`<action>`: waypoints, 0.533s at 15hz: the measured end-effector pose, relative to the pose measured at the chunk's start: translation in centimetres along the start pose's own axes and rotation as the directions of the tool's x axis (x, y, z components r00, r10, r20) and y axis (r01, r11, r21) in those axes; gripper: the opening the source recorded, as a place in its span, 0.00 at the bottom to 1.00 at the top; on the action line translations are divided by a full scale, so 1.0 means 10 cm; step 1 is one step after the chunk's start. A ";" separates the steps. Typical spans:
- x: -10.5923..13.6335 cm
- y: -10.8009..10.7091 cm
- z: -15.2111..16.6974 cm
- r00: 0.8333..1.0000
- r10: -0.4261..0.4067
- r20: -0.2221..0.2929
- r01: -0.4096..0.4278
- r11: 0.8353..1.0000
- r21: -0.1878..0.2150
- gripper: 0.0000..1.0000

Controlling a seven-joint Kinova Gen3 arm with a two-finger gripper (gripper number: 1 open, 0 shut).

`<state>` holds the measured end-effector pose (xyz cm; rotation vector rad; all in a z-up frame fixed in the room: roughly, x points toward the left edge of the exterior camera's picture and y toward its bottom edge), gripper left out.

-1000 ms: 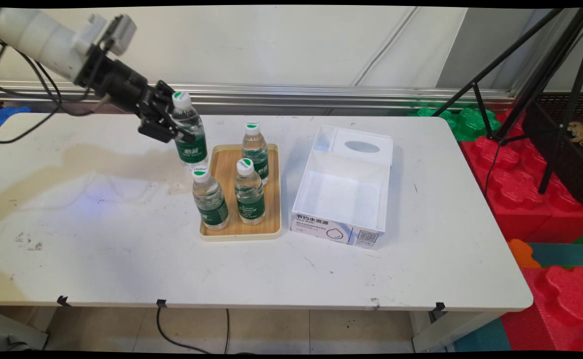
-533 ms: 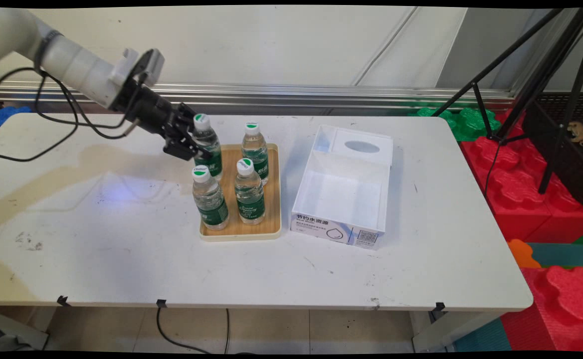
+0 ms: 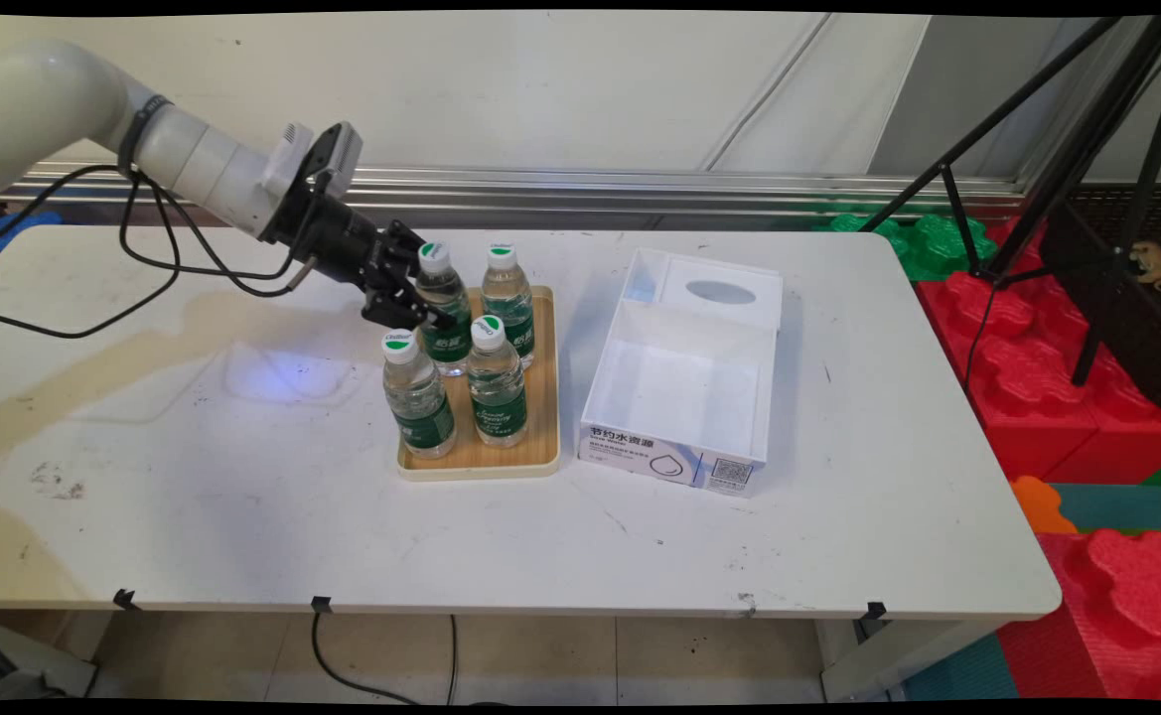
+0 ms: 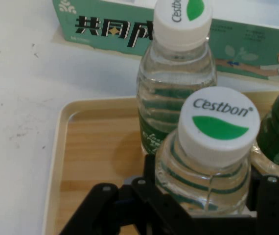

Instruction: Place the picked object on the tray

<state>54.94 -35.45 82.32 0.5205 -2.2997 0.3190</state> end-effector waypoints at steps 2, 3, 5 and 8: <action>-0.01 0.01 0.04 1.000 0.002 -0.004 -0.002 1.000 -0.002 0.00; -0.03 0.01 0.07 1.000 0.004 -0.006 -0.004 1.000 -0.005 0.00; -0.05 0.03 0.11 1.000 0.002 -0.009 -0.002 1.000 -0.012 0.00; -0.07 0.05 0.14 1.000 -0.001 -0.011 0.001 1.000 -0.019 1.00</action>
